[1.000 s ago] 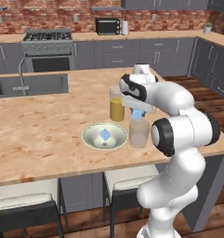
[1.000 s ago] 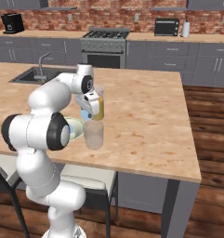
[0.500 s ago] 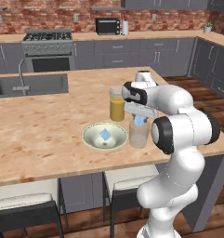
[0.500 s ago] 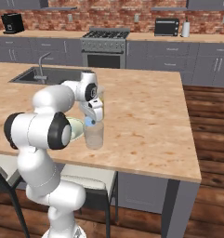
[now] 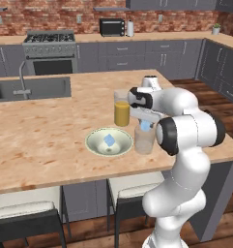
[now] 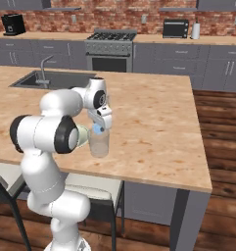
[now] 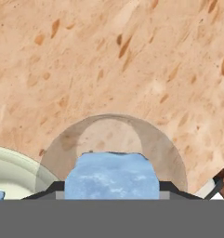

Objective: There are two ice cubes in the ice bowl. Place both ice cubes in the glass cup.

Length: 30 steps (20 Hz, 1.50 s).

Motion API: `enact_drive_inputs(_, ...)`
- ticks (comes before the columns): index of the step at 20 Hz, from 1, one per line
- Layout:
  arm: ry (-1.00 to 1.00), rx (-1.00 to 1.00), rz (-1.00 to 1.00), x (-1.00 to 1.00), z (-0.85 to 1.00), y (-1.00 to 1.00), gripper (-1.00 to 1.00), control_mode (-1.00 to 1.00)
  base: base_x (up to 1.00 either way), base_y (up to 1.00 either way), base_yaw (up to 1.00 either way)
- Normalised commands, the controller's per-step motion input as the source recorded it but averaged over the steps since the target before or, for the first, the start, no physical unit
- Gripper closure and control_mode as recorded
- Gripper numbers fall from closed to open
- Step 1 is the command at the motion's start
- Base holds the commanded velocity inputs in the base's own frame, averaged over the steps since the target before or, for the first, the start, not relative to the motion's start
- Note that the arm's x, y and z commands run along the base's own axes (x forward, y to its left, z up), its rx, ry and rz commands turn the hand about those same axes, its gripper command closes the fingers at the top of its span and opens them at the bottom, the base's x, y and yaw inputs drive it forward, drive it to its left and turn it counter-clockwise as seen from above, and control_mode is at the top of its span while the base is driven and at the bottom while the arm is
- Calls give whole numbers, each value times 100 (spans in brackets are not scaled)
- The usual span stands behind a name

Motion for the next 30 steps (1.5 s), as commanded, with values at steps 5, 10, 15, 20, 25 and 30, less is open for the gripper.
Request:
enact_drive_inputs(5,-1,0,-1,22,-2,0,100,-100,0,0,0)
enact_drive_inputs(10,-1,0,0,15,-11,0,100,-100,0,0,0)
enact_drive_inputs(15,-3,0,0,12,-17,0,100,-100,0,0,0)
enact_drive_inputs(20,-6,0,0,0,-2,0,100,-100,0,0,0)
enact_drive_inputs(25,-4,0,0,0,0,0,-100,-100,0,0,0)
enact_drive_inputs(30,-8,0,0,-3,24,0,-100,-100,0,0,0)
